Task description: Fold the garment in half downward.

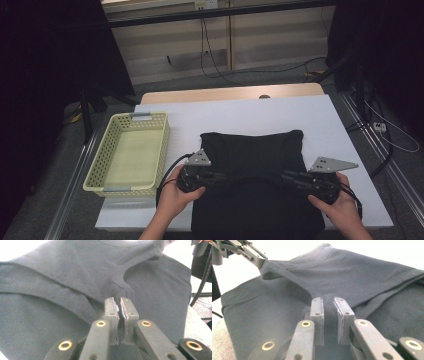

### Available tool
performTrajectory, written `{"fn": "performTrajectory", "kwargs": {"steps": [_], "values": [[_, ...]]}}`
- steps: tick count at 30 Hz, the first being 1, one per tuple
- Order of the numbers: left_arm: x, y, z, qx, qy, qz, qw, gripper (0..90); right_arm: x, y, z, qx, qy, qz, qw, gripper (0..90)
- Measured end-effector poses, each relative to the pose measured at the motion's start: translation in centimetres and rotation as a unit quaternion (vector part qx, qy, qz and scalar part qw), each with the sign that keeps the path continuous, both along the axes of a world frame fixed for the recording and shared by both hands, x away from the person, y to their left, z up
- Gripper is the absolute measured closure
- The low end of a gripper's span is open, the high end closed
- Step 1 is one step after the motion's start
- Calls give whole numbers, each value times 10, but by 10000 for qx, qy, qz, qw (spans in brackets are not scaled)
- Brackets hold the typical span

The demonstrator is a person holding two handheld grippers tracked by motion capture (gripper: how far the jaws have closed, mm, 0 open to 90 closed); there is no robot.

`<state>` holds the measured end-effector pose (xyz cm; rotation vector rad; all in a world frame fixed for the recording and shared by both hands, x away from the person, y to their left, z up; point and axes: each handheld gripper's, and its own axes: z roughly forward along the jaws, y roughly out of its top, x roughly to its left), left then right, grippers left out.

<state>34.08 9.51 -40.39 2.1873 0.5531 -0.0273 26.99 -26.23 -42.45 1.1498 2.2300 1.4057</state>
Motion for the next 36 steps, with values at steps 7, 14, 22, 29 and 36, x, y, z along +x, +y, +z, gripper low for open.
{"fn": "performTrajectory", "kwargs": {"steps": [7, 14, 22, 29, 36], "values": [[-3, -2, 0, 59, -17, -66, 10000, 856, -3, 1, 1, -40, -30, 33, 10000, 788], [-1, 1, 1, 26, -3, -10, 10000, 855, -3, -2, 3, 27, -87, -35, 10000, 789], [-1, 0, 2, 23, 16, -54, 10000, 855, -4, -2, 4, 40, -93, -27, 9999, 790], [-1, 1, 5, 6, 20, -75, 10000, 855, -6, -5, 9, 109, -160, -43, 9998, 792], [-3, 0, 7, 33, 38, -133, 9999, 855, -6, -5, 9, 117, -135, -20, 9998, 792]]}}
